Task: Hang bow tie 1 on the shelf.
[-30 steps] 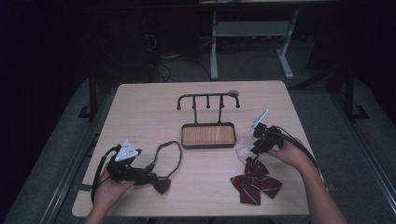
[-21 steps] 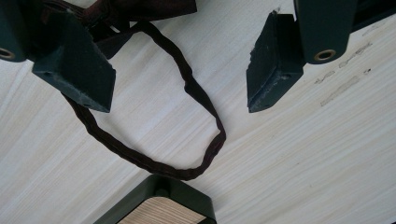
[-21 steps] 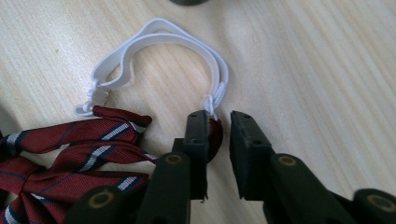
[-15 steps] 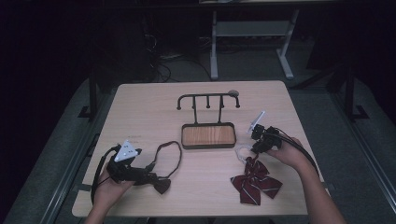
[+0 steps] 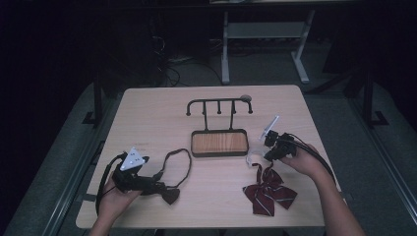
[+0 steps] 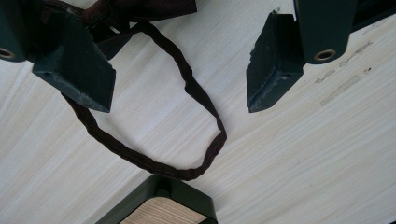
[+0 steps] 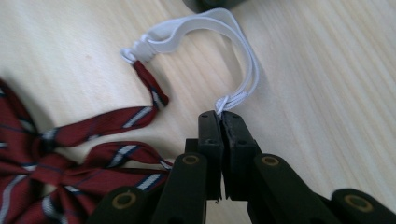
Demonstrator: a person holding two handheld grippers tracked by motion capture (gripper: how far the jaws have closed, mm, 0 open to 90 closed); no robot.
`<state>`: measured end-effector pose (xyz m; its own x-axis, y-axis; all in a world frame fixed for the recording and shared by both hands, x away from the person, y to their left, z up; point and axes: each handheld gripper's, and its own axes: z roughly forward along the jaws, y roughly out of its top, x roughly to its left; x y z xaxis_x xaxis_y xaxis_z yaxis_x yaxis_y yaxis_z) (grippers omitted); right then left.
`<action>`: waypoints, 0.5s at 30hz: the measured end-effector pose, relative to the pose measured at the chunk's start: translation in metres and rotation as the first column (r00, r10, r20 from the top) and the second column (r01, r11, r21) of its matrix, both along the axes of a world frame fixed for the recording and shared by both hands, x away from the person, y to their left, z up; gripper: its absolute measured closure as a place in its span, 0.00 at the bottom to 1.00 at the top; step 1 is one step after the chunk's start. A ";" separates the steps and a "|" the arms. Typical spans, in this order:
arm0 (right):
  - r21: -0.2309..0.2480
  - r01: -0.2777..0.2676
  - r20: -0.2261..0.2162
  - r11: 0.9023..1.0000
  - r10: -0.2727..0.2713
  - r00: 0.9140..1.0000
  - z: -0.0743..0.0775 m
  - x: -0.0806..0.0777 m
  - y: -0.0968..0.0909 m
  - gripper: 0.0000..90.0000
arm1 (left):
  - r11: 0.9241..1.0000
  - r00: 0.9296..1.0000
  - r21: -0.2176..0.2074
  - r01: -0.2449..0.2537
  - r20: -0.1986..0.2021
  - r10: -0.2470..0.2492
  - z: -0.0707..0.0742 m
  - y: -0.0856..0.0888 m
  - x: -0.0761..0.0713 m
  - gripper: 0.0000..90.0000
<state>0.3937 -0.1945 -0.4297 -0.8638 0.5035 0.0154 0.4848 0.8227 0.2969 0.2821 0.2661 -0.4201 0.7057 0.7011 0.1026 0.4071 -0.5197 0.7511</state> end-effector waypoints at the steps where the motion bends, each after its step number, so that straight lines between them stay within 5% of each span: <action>1: 0.007 -0.004 -0.003 1.000 0.004 1.000 0.002 0.000 0.000 0.97 | 1.000 1.000 -0.002 0.000 0.003 0.000 0.000 0.000 0.000 0.27; 15: 0.059 -0.042 -0.031 0.997 0.044 0.999 0.026 -0.012 -0.006 0.96 | 1.000 1.000 -0.003 0.005 -0.009 -0.005 -0.001 0.000 0.000 0.27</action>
<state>0.3821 -0.2009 -0.4036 -0.8833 0.4632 0.0721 0.4594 0.8247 0.3298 0.2826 0.2656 -0.4215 0.7098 0.6982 0.0938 0.4116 -0.5191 0.7491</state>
